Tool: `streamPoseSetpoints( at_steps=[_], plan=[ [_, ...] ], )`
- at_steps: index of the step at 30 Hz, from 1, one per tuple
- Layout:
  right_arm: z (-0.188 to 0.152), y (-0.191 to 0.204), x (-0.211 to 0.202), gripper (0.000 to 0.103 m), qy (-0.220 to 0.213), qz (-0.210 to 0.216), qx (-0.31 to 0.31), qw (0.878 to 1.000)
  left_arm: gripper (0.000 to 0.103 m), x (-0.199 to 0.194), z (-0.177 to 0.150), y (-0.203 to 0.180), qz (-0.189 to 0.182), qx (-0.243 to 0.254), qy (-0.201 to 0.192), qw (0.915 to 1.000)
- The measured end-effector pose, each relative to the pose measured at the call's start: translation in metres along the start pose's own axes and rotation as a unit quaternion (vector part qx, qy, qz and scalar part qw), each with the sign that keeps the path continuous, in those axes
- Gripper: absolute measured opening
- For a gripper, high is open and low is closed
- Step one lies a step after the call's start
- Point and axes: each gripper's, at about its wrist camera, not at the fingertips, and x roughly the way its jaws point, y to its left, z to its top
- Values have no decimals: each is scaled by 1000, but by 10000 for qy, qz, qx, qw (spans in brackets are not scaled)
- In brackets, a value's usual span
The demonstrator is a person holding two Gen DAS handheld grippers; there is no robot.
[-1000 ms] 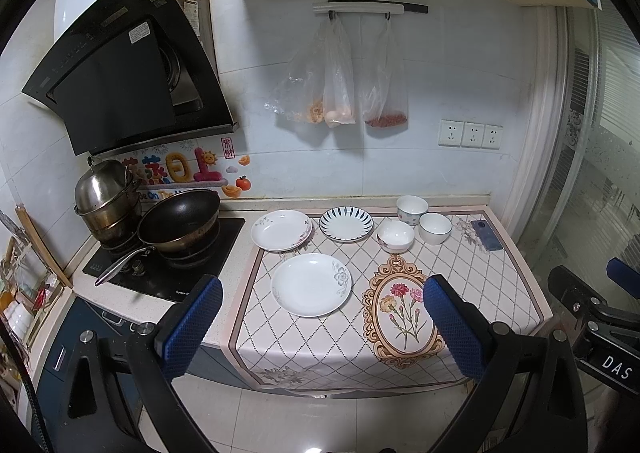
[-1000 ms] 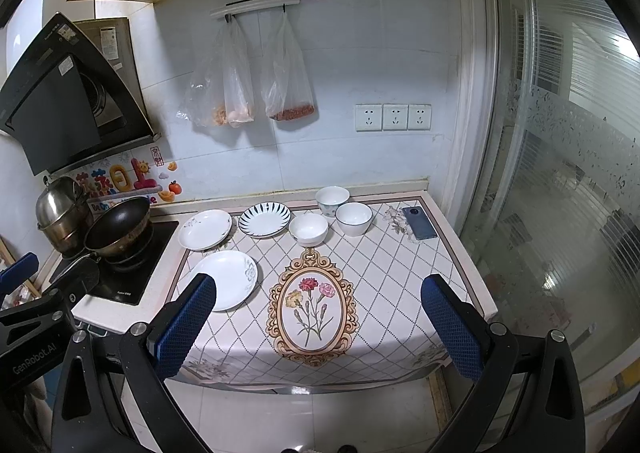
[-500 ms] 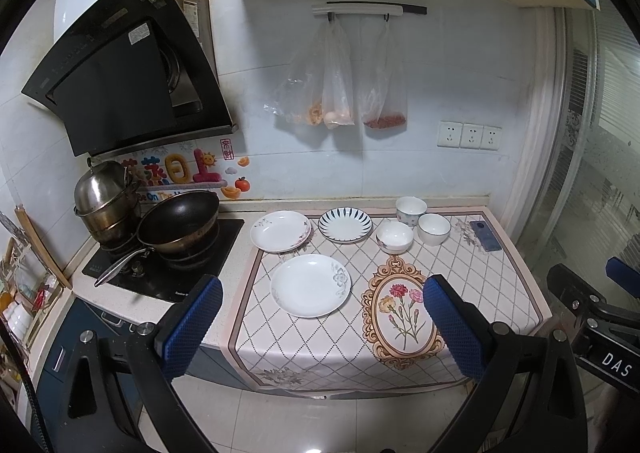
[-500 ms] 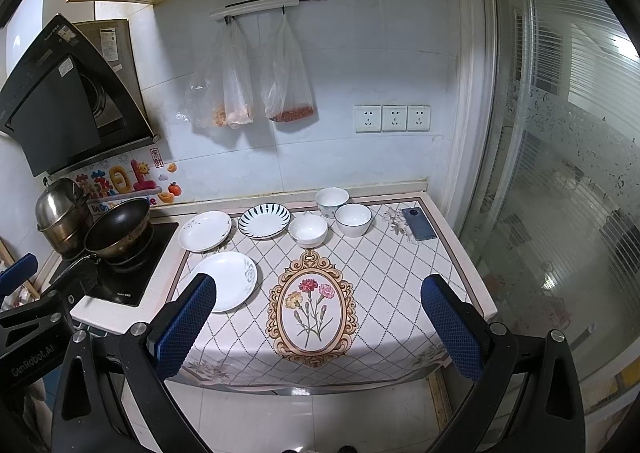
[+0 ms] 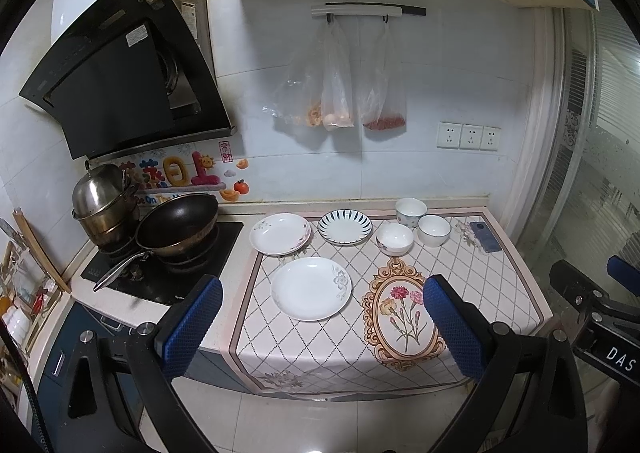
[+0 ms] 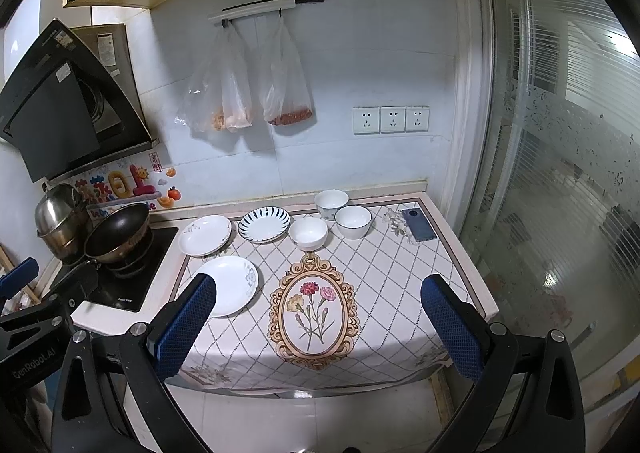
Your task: Organize plates and bowls
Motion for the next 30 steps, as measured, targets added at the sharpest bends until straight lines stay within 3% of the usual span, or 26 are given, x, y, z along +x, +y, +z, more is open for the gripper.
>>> streamPoseSetpoints(
  at_steps=[9, 12, 16, 22, 28, 30],
  plan=[
    [0, -2, 18, 103, -188, 137, 372, 9990, 103, 40, 8, 38, 74, -167, -64, 9998],
    [-6, 2, 47, 103, 12, 178, 413, 9990, 103, 68, 7, 59, 226, -260, 32, 9994],
    [-17, 11, 110, 103, 571, 554, 668, 9946, 103, 128, 0, 87, 473, -402, 440, 9971],
    [-37, 28, 225, 103, 1336, 887, 612, 9852, 103, 236, -22, 117, 349, -768, 1419, 9863],
    [-62, 45, 366, 101, 2242, 1505, 674, 9605, 102, 339, -51, 127, 316, -913, 2077, 9734],
    [-69, 50, 407, 98, 2482, 1629, 653, 9527, 95, 378, -61, 127, 246, -918, 2367, 9669]
  ],
)
